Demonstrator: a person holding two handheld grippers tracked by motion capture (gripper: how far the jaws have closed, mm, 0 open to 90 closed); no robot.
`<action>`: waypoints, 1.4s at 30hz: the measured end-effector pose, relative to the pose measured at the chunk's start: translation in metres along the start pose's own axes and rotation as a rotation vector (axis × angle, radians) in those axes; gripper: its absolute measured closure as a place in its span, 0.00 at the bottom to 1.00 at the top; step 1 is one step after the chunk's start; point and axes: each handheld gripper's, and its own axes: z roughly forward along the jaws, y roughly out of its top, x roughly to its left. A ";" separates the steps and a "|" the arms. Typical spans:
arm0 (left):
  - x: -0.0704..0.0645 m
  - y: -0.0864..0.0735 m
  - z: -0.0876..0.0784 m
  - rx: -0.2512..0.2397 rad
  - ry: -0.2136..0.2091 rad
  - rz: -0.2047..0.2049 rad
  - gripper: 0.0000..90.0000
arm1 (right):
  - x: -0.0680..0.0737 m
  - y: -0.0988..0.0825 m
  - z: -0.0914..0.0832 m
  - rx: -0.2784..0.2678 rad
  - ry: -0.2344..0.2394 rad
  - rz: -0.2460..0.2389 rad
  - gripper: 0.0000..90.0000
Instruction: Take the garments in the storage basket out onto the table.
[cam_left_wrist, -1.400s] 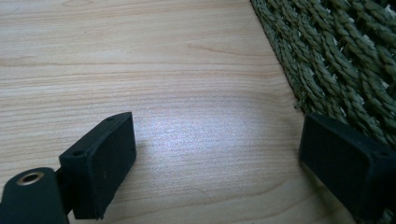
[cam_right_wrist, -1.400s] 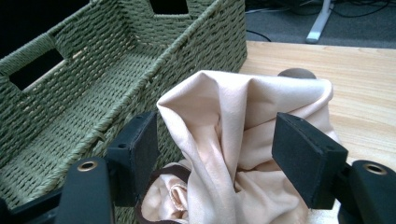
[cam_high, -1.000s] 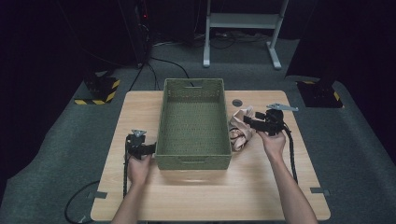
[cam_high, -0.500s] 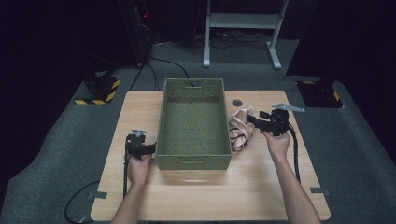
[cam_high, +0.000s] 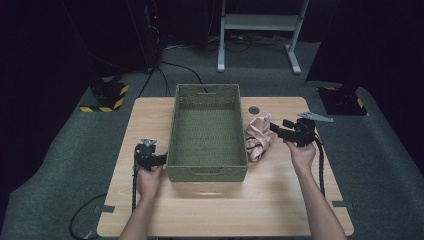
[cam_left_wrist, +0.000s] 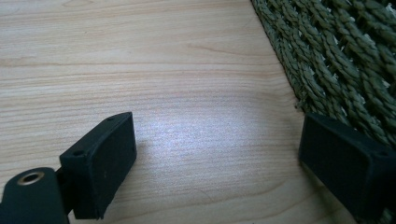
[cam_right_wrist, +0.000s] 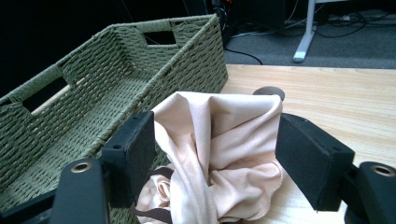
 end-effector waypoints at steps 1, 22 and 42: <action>0.000 0.000 0.000 0.000 0.000 0.000 0.13 | -0.001 0.000 -0.001 -0.003 0.000 -0.002 0.32; 0.000 0.000 0.000 0.000 0.001 0.001 0.13 | -0.009 -0.003 -0.020 -0.045 -0.022 0.020 0.31; 0.000 0.000 0.000 0.001 0.003 0.002 0.13 | -0.015 -0.008 -0.035 -0.077 -0.039 0.036 0.30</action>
